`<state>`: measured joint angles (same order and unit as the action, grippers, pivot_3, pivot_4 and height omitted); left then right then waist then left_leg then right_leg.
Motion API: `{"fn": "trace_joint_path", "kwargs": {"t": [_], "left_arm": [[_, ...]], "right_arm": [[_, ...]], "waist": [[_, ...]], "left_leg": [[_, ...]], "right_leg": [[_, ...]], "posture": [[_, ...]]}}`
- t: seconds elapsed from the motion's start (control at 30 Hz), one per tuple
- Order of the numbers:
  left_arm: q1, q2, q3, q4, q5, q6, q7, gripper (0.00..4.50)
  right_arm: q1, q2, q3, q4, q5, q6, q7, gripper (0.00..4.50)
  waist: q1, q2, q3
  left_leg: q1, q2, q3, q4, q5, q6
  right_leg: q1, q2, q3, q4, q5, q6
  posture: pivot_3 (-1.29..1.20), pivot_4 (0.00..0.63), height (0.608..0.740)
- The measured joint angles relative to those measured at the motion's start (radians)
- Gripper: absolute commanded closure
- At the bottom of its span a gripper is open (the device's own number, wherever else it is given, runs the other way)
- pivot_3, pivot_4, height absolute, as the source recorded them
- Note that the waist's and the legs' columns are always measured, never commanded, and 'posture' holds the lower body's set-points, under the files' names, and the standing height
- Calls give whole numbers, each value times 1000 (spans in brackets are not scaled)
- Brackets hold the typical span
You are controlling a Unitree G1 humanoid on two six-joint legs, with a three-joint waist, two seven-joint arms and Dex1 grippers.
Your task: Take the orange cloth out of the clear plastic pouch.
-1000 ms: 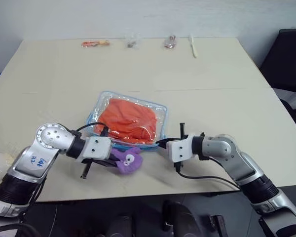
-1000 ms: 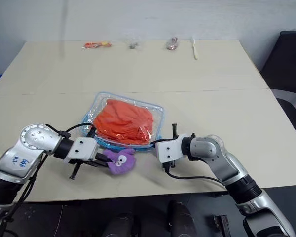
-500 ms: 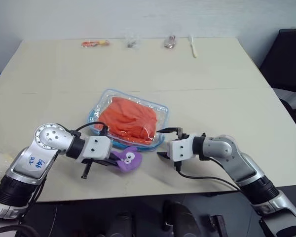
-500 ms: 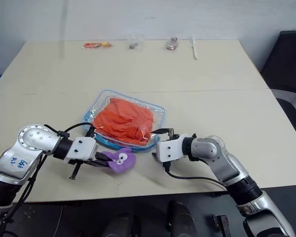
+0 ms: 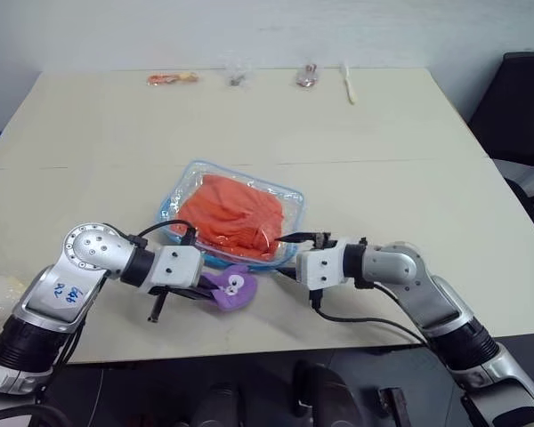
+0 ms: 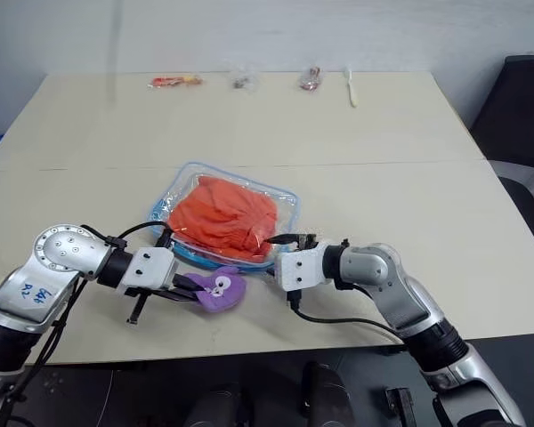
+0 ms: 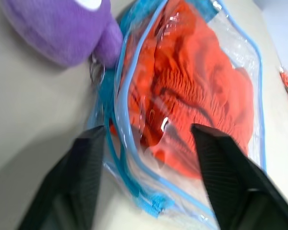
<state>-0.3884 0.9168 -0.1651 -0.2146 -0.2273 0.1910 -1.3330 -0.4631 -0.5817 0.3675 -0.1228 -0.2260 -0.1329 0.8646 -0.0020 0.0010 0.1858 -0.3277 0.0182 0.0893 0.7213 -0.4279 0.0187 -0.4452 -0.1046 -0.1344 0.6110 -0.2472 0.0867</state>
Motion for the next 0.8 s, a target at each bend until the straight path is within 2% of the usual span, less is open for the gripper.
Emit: {"fn": "trace_joint_path", "kwargs": {"t": [0.13, 0.33, 0.43, 0.8], "left_arm": [[-1, -1, 0, 0, 0, 4, 0, 4500], [-1, -2, 0, 0, 0, 5, 1, 4500], [-1, -2, 0, 0, 0, 5, 1, 4500], [-4, -3, -1, 29, 0, -1, 0, 4500]], "right_arm": [[0, 0, 0, 15, -8, -2, -2, 4038], [0, 2, 0, 12, -7, 5, 0, 4038], [0, 2, 0, 11, -2, 5, 6, 4466], [0, -11, -7, 10, 18, -13, 22, 4466]], "waist": [[-1, 0, 0], [-1, 0, 0], [-1, 0, 0], [0, 0, 0]], "left_leg": [[0, 0, 0, 0, 0, 0], [0, 0, 0, 0, 0, 0], [0, 0, 0, 0, 0, 0], [0, 0, 0, 0, 0, 0]], "right_leg": [[0, 0, 0, 0, 0, 0], [0, 0, 0, 0, 0, 0], [0, 0, 0, 0, 0, 0], [0, 0, 0, 0, 0, 0]], "posture": [[0, 150, 740], [0, 150, 740], [0, 150, 740], [0, 150, 740]]}}
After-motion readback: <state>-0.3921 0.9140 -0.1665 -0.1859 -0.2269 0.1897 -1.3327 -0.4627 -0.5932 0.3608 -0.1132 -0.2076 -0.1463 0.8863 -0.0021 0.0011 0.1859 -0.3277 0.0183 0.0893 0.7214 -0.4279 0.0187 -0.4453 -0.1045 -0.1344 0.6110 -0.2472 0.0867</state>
